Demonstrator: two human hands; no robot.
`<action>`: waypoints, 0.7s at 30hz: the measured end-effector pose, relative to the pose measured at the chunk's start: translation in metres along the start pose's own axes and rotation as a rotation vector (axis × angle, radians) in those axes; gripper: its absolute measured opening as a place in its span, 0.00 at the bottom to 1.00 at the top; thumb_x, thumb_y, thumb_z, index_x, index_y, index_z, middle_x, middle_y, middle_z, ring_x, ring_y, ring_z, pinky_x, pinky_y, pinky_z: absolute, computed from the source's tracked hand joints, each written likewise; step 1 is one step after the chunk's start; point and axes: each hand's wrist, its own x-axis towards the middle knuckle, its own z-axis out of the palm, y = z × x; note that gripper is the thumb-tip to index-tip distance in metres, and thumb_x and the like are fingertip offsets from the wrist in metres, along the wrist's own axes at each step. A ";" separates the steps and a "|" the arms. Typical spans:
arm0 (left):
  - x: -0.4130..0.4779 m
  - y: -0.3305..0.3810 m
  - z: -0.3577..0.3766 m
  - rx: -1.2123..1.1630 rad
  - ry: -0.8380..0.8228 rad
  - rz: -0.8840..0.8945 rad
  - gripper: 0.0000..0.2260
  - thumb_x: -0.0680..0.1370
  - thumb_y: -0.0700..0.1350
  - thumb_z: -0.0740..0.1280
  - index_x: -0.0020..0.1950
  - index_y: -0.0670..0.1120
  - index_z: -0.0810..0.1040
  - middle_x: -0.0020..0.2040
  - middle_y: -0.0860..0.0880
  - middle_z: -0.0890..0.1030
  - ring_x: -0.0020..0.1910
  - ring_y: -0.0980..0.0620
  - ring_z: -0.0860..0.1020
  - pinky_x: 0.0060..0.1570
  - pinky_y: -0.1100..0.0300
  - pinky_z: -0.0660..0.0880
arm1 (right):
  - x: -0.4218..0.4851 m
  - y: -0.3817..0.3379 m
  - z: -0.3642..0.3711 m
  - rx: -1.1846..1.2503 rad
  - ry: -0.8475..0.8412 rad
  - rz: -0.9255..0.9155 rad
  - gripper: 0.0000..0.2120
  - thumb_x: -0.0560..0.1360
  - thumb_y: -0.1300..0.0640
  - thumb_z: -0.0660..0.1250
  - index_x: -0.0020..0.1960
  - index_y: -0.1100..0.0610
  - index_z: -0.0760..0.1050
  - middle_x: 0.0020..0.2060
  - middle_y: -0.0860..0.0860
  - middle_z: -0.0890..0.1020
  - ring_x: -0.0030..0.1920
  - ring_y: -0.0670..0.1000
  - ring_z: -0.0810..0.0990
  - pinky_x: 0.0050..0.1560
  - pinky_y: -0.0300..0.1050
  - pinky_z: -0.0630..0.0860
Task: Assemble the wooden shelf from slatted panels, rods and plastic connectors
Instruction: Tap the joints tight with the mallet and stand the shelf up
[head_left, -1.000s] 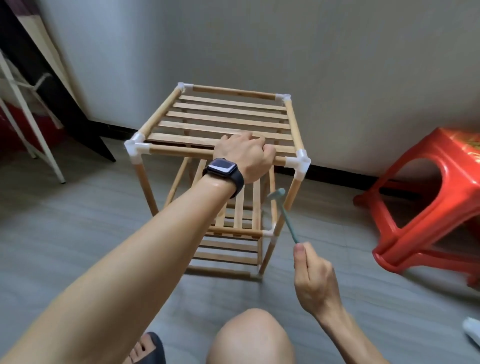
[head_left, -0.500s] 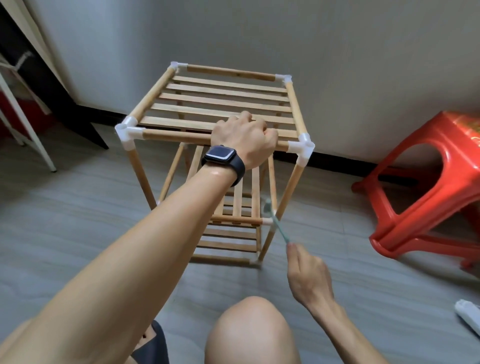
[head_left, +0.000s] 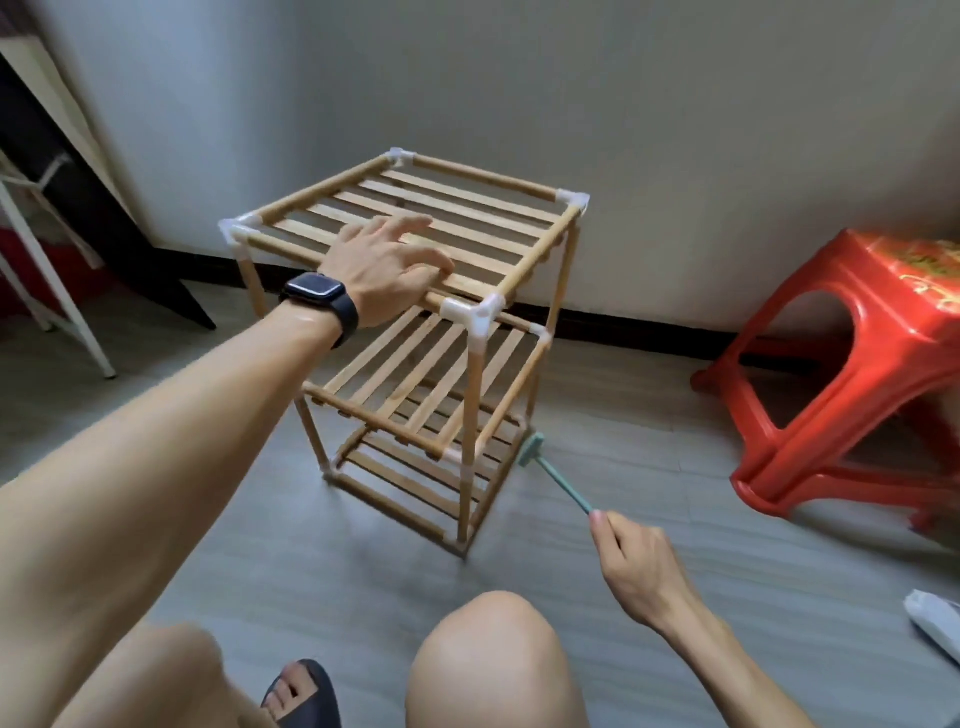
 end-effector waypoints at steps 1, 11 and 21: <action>-0.002 -0.011 -0.005 0.048 0.001 -0.036 0.22 0.78 0.60 0.52 0.72 0.65 0.70 0.80 0.51 0.59 0.76 0.45 0.60 0.72 0.43 0.57 | -0.001 0.000 -0.001 0.012 0.005 0.008 0.22 0.81 0.40 0.49 0.34 0.51 0.64 0.27 0.50 0.74 0.33 0.58 0.72 0.38 0.58 0.68; -0.009 0.040 -0.009 -0.030 -0.056 -0.231 0.29 0.76 0.64 0.42 0.63 0.56 0.76 0.65 0.46 0.76 0.62 0.40 0.72 0.57 0.41 0.63 | 0.030 -0.080 0.033 -0.131 -0.135 -0.085 0.19 0.84 0.42 0.46 0.44 0.50 0.68 0.50 0.60 0.82 0.54 0.66 0.78 0.43 0.53 0.67; -0.009 0.041 0.014 -0.030 0.057 -0.253 0.23 0.83 0.56 0.45 0.55 0.54 0.79 0.59 0.48 0.80 0.59 0.43 0.74 0.64 0.40 0.61 | 0.033 -0.099 0.045 0.179 0.096 -0.230 0.15 0.85 0.46 0.44 0.48 0.48 0.65 0.30 0.49 0.77 0.29 0.46 0.78 0.28 0.36 0.65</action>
